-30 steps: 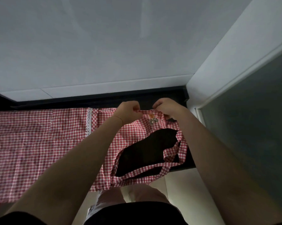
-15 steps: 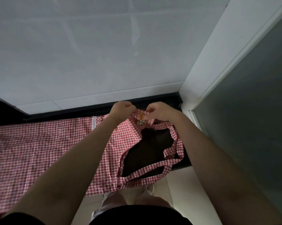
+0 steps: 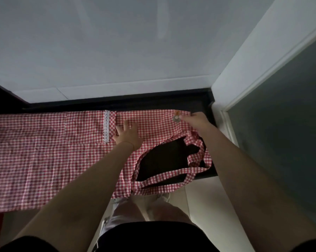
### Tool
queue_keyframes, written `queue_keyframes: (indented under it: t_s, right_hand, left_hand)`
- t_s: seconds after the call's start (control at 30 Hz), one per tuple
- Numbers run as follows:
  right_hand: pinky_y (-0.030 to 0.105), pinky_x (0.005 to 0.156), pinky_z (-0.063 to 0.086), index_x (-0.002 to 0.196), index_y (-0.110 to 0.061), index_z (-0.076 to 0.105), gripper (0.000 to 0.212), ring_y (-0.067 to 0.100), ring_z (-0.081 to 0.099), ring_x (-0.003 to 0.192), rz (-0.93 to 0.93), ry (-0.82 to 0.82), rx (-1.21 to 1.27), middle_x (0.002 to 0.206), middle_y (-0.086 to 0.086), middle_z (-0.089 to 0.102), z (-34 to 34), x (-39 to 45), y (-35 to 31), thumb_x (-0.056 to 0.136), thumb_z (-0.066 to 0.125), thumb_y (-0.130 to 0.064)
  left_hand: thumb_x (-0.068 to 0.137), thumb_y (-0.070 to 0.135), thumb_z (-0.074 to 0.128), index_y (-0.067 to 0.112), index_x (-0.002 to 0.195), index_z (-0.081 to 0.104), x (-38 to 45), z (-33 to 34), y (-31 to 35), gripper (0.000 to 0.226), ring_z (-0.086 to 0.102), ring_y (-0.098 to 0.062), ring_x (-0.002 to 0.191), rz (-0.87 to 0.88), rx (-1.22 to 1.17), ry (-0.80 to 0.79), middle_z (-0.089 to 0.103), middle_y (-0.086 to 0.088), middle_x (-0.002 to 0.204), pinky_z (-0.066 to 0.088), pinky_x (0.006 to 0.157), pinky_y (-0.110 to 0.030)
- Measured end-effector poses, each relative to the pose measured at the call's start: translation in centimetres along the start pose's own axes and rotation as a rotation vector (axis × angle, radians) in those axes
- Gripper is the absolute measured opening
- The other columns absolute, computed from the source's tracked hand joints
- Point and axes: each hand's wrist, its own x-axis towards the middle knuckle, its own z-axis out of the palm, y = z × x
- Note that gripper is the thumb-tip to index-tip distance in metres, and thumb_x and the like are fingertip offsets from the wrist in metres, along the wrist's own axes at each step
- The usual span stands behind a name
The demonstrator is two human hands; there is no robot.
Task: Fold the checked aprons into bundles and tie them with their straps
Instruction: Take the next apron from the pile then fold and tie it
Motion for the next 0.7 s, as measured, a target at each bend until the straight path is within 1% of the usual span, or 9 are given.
queue_keyframes:
  t_s: [0.07, 0.13, 0.23, 0.3, 0.4, 0.47, 0.53, 0.6, 0.7]
  right_hand:
    - [0.044, 0.101, 0.048, 0.14, -0.001, 0.048, 0.085, 0.034, 0.058, 0.12, 0.114, -0.125, -0.173, 0.135, 0.016, 0.058, 0.1, 0.3, 0.3, 0.073, 0.087, -0.035]
    - [0.042, 0.092, 0.049, 0.135, -0.002, 0.052, 0.065, 0.034, 0.058, 0.116, 0.122, -0.117, -0.265, 0.133, 0.016, 0.058, 0.1, 1.1, 0.4, 0.081, 0.081, -0.023]
    - [0.036, 0.081, 0.055, 0.117, -0.009, 0.061, 0.028, 0.022, 0.065, 0.099, -0.073, -0.065, -0.094, 0.121, 0.013, 0.066, 0.3, 2.3, -0.3, 0.091, 0.068, -0.015]
    - [0.038, 0.086, 0.057, 0.112, -0.014, 0.061, 0.022, 0.02, 0.066, 0.096, -0.251, 0.04, -0.128, 0.113, 0.008, 0.067, 0.6, 2.9, -0.9, 0.092, 0.066, -0.019]
    - [0.029, 0.086, 0.048, 0.114, -0.012, 0.06, 0.028, 0.021, 0.062, 0.103, -0.373, 0.177, -0.314, 0.115, 0.005, 0.064, 1.1, 3.6, -1.1, 0.09, 0.069, -0.023]
    - [0.03, 0.084, 0.047, 0.122, -0.012, 0.055, 0.05, 0.02, 0.06, 0.104, -0.304, 0.056, -0.401, 0.118, 0.003, 0.058, 0.7, 3.8, -0.6, 0.084, 0.077, -0.034]
    - [0.034, 0.086, 0.05, 0.132, -0.013, 0.047, 0.068, 0.021, 0.057, 0.11, -0.198, -0.165, -0.595, 0.122, 0.002, 0.052, 0.0, 3.4, -0.1, 0.077, 0.083, -0.032]
    - [0.039, 0.086, 0.055, 0.132, -0.011, 0.046, 0.062, 0.026, 0.06, 0.106, -0.17, -0.217, -0.77, 0.124, 0.008, 0.054, -0.8, 3.4, 0.7, 0.079, 0.078, -0.011]
    - [0.047, 0.092, 0.053, 0.121, -0.008, 0.051, 0.04, 0.03, 0.06, 0.101, -0.247, -0.033, -0.901, 0.117, 0.015, 0.059, -1.3, 3.7, 1.6, 0.083, 0.062, -0.002]
  left_hand:
    - [0.096, 0.049, 0.051, 0.032, 0.156, 0.007, 0.4, 0.4, -0.3, 0.076, -0.007, -0.043, 0.149, 0.005, 0.008, 0.027, -0.011, -0.007, 0.165, 0.017, 0.114, -0.066]
    - [0.096, 0.052, 0.048, 0.032, 0.157, 0.007, 0.9, 0.5, -0.7, 0.076, -0.009, -0.043, 0.149, -0.006, 0.002, 0.042, -0.012, -0.007, 0.165, 0.014, 0.114, -0.067]
    - [0.093, 0.062, 0.047, 0.034, 0.156, 0.004, 1.3, 0.8, -1.5, 0.082, -0.009, -0.044, 0.149, -0.012, 0.017, 0.077, -0.013, -0.008, 0.165, 0.013, 0.113, -0.069]
    - [0.088, 0.072, 0.047, 0.037, 0.156, 0.0, 1.5, 0.8, -1.6, 0.09, -0.008, -0.046, 0.148, -0.002, 0.044, 0.079, -0.015, -0.009, 0.164, 0.012, 0.112, -0.069]
    - [0.08, 0.082, 0.047, 0.043, 0.154, -0.006, 1.7, 0.8, -1.7, 0.099, -0.009, -0.049, 0.147, 0.004, 0.09, 0.069, -0.018, -0.011, 0.163, 0.011, 0.111, -0.071]
    - [0.078, 0.081, 0.05, 0.044, 0.154, -0.008, 1.9, 0.6, -2.0, 0.102, -0.011, -0.049, 0.146, -0.019, 0.096, 0.07, -0.02, -0.012, 0.163, 0.011, 0.111, -0.071]
    - [0.078, 0.078, 0.055, 0.041, 0.155, -0.008, 2.1, 0.0, -2.3, 0.105, -0.01, -0.051, 0.146, -0.064, 0.074, 0.054, -0.019, -0.014, 0.163, 0.011, 0.112, -0.071]
    - [0.077, 0.074, 0.061, 0.037, 0.156, -0.006, 2.1, -0.7, -1.9, 0.11, -0.007, -0.051, 0.146, -0.125, 0.082, 0.045, -0.015, -0.018, 0.162, 0.012, 0.113, -0.069]
    - [0.076, 0.064, 0.07, 0.032, 0.155, 0.005, 1.8, -1.0, -0.5, 0.108, 0.007, -0.048, 0.146, -0.104, 0.118, 0.104, -0.001, -0.021, 0.162, 0.023, 0.112, -0.065]
